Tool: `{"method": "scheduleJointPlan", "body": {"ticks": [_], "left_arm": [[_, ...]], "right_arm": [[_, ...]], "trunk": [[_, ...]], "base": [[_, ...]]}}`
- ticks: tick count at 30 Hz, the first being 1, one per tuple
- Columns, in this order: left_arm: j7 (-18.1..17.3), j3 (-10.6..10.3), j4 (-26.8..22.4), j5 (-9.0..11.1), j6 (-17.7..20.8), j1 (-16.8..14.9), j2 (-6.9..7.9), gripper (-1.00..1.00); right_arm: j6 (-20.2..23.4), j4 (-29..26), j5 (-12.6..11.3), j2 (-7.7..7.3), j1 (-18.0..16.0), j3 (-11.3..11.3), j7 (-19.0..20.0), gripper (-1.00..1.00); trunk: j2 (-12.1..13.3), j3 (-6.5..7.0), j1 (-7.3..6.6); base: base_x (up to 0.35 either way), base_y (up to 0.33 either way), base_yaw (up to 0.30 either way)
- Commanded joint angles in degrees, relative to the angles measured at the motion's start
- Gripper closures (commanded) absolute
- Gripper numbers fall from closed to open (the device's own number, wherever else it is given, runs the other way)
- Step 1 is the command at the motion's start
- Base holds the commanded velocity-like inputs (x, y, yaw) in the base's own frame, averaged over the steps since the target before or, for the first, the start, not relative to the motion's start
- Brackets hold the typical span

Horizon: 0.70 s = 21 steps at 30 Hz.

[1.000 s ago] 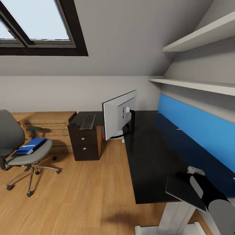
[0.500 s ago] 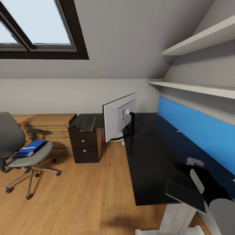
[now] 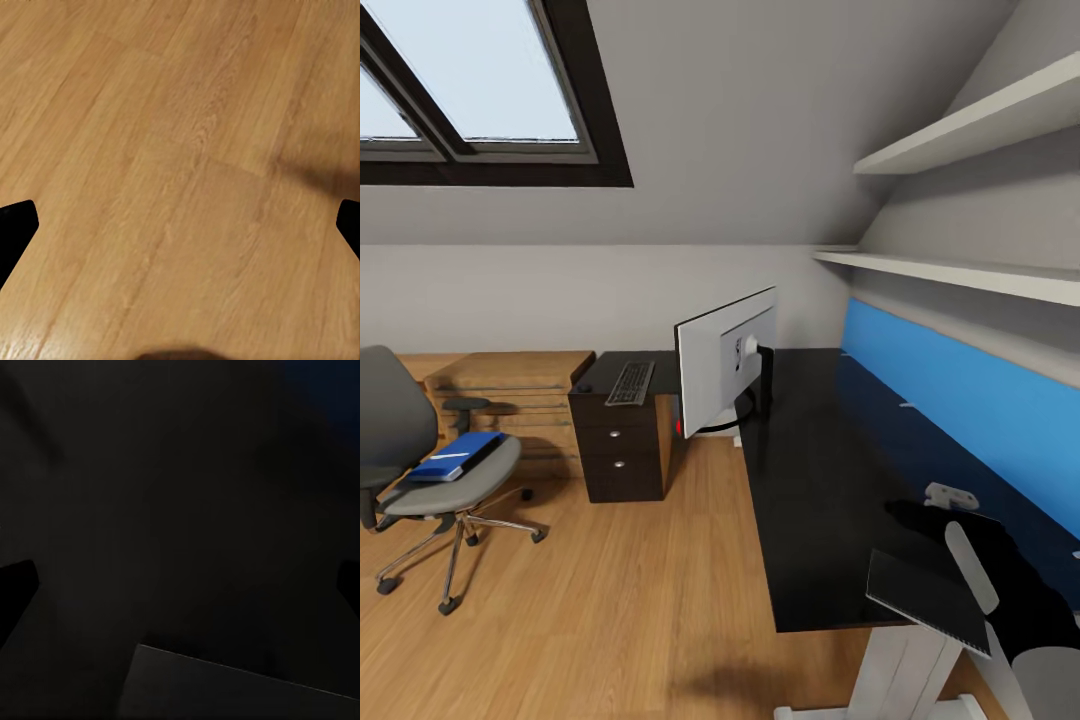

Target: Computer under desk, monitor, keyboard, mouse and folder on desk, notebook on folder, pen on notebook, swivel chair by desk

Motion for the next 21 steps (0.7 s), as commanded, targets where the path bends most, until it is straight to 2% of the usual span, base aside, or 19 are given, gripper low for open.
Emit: {"method": "scheduleJointPlan", "body": {"ticks": [1, 6, 10, 11, 14, 21], "left_arm": [[0.04, 0.01, -0.08, 0.59, -0.15, 0.01, -0.02, -1.00], [0.03, 0.01, -0.09, 0.56, -0.15, 0.01, -0.02, -1.00], [-0.01, 0.01, -0.09, 0.56, -0.15, 0.01, -0.02, -1.00], [-0.04, 0.01, -0.09, 0.57, -0.15, 0.01, -0.02, -1.00], [-0.05, 0.01, -0.09, 0.56, -0.20, 0.01, -0.02, -1.00], [-0.05, 0.01, -0.09, 0.58, -0.15, 0.01, -0.02, -1.00]], "right_arm": [[0.26, -0.15, -0.67, -0.02, 0.00, 0.04, -0.52, -1.00], [0.97, -1.34, -1.00, 0.10, 0.08, -0.04, -0.56, -1.00], [2.08, -1.80, -1.07, 0.19, 0.08, -1.10, -0.60, -1.00], [3.33, -1.98, -1.09, 0.33, 0.09, -2.11, -0.61, -1.00], [3.43, -2.02, -1.09, 0.34, 0.09, -2.20, -0.61, -1.00], [3.54, -2.03, -1.09, 0.40, 0.09, -2.33, -0.61, -1.00]], "trunk": [[-0.03, -0.05, 0.00], [-0.03, -0.05, 0.00], [-0.03, -0.05, 0.00], [-0.03, -0.05, 0.00], [-0.03, -0.03, 0.00], [-0.03, 0.20, 0.00]], "base": [[0.000, 0.000, 0.000], [0.000, 0.000, 0.000], [0.000, 0.000, 0.000], [0.000, 0.000, 0.000], [0.000, 0.000, -0.017], [-0.271, 0.000, -0.099]]}}
